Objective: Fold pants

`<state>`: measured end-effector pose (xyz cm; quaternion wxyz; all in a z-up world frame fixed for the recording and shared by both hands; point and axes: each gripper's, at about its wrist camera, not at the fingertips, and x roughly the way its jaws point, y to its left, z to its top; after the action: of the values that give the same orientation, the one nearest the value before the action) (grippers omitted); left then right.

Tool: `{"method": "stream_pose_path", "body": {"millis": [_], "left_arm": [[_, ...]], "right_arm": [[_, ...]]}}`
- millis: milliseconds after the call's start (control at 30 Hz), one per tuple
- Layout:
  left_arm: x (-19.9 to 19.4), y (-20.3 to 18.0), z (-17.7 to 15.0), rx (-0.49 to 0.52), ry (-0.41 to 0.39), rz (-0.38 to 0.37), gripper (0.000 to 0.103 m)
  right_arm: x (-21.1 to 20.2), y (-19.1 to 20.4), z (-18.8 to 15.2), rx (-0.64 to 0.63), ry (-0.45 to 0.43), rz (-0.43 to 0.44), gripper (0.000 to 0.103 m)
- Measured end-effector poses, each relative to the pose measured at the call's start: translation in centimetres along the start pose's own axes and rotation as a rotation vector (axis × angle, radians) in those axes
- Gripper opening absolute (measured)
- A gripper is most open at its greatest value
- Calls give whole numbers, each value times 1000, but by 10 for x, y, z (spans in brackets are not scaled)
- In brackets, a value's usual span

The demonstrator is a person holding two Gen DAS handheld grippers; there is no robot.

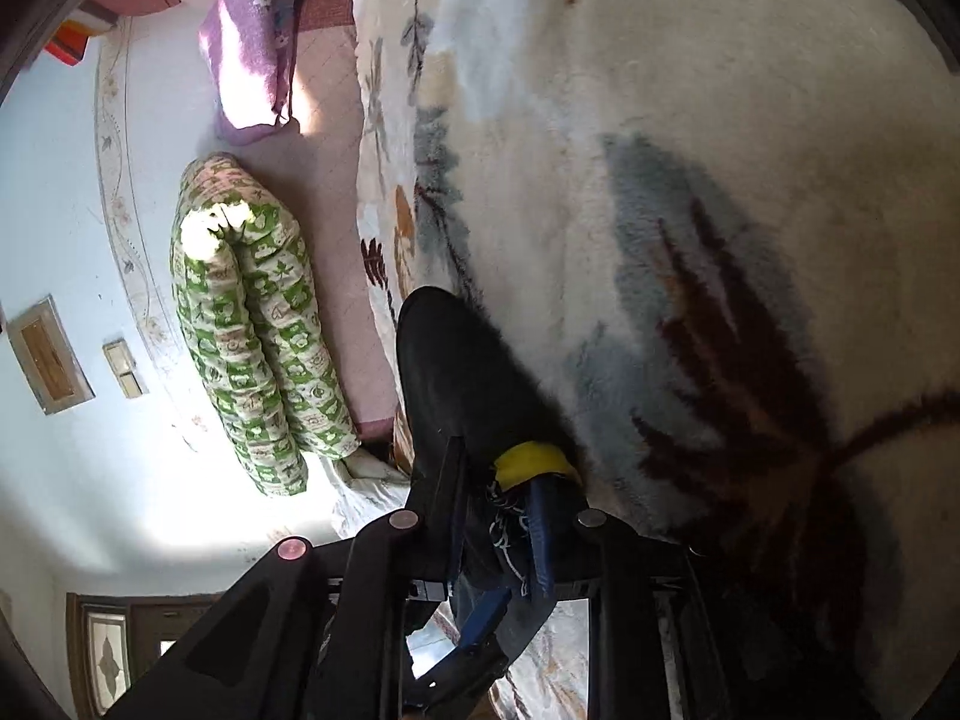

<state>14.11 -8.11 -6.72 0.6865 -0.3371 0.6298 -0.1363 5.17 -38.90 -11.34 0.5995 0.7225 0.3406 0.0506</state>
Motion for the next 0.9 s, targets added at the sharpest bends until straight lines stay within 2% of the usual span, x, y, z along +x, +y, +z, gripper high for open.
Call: {"method": "stream_pose_path", "body": {"millis": [67, 167, 267, 333, 367, 467, 567, 633, 733, 800, 867, 900], "left_arm": [[-13, 7, -4, -8, -29, -10, 36], [-33, 23, -11, -34, -68, -24, 36], [-46, 34, -17, -43, -80, -4, 36], [-51, 40, -22, -53, -79, -3, 36], [-54, 43, -24, -55, -80, -1, 36], [-63, 48, -28, -35, -93, 20, 36], [-63, 52, -29, -26, -91, 40, 36], [-65, 53, -29, -19, -92, 48, 36], [-79, 57, -31, -6, -116, 40, 36], [-93, 60, -29, 2, -145, 30, 36], [-113, 65, -25, 9, -179, 31, 36], [-122, 69, -24, 7, -194, 31, 36]], "right_arm": [[-14, 3, -4, -2, -1, 13, 29], [-33, 16, -9, -75, -18, 32, 35], [-38, 39, -16, -194, -27, 22, 40], [-28, 60, -21, -303, -9, 13, 49], [-21, 69, -23, -357, -9, 6, 50], [4, 79, -24, -449, 0, -28, 50], [18, 68, -18, -487, 0, -107, 50], [20, 55, -12, -515, -9, -183, 46], [17, 45, -4, -531, -3, -205, 32], [10, 50, -4, -517, 12, -194, 33], [2, 62, -10, -532, 17, -178, 46], [-3, 70, -16, -550, 17, -163, 48]]}}
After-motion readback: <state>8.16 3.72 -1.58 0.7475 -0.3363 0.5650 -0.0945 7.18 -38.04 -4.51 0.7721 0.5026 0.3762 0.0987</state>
